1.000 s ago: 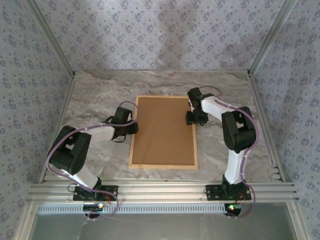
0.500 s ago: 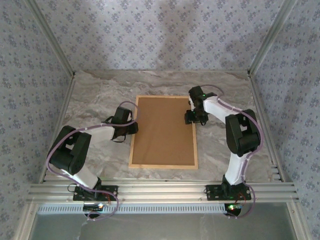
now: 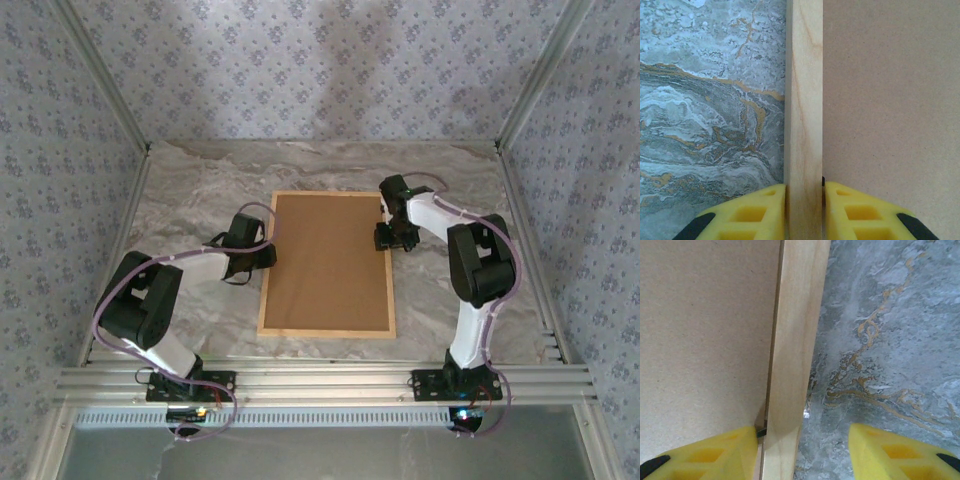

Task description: Put the photo into the frame

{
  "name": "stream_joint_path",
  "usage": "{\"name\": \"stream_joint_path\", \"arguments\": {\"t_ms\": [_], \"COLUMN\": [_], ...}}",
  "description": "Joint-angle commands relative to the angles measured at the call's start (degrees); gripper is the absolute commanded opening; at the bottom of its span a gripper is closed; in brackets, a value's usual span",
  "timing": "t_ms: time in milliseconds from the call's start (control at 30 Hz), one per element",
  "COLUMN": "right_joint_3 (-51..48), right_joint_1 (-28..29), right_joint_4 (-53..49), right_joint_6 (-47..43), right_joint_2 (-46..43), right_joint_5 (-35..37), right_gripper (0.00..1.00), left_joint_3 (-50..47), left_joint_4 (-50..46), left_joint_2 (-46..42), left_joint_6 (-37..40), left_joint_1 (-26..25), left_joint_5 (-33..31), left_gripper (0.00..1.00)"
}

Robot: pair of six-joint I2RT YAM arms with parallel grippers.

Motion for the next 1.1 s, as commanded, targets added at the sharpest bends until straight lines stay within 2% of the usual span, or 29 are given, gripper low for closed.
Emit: {"name": "stream_joint_path", "arguments": {"t_ms": [0, 267, 467, 700, 1067], "right_joint_3": [0.2, 0.4, 0.3, -0.2, -0.2], "right_joint_1": [-0.3, 0.2, -0.3, -1.3, -1.7], "right_joint_4": [-2.0, -1.7, -1.6, -2.4, -2.1], "right_joint_6": [-0.8, -0.7, -0.6, -0.7, -0.6], "right_joint_2": [1.3, 3.2, -1.6, -3.8, -0.6], "right_joint_5": [1.7, 0.7, -2.1, -1.5, -0.2], "right_gripper": [0.52, 0.53, 0.58, 0.57, 0.53], "left_joint_3": [-1.2, -1.2, -1.3, -1.5, -1.5], "left_joint_4": [-4.8, -4.8, -4.7, -4.6, -4.6], "left_joint_2": [3.9, 3.9, 3.9, 3.8, 3.8], "left_joint_6": [0.6, 0.7, 0.7, 0.6, 0.6], "left_joint_1": [-0.4, -0.4, -0.4, -0.4, -0.4], "left_joint_5": [1.8, 1.9, 1.9, 1.9, 1.9], "left_gripper": [0.25, 0.25, 0.25, 0.25, 0.25]}}
